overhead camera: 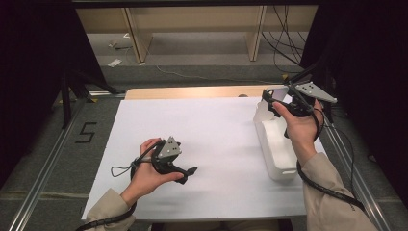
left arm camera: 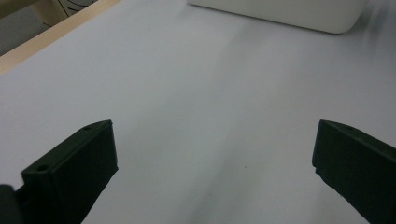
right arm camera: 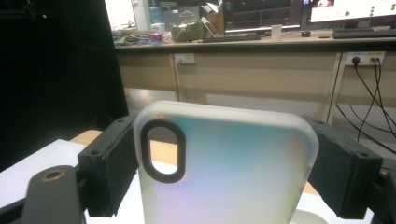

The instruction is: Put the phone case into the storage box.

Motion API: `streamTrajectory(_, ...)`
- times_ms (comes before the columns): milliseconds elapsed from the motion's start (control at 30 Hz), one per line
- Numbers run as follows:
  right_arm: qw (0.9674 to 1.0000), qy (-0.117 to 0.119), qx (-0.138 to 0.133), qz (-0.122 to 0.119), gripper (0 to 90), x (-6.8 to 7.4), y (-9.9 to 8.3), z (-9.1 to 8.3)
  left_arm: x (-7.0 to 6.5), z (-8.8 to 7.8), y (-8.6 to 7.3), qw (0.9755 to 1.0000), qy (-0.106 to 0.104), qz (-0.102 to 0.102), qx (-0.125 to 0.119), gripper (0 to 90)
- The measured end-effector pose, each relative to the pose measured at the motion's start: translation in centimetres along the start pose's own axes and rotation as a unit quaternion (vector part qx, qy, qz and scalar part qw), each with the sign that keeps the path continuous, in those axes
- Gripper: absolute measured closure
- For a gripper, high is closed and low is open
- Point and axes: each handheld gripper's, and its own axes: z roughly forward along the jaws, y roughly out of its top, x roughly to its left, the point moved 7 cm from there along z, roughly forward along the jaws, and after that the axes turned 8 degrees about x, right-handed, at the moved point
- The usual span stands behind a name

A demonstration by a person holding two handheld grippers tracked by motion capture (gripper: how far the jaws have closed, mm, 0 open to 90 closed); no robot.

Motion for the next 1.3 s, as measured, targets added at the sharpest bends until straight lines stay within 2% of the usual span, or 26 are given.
streamTrajectory(1300,0.9997,-0.024,0.002,0.002,18.3,-1.6,0.0,-0.3,0.0,0.0,0.0,1.0,0.0,0.0,0.0,0.0)
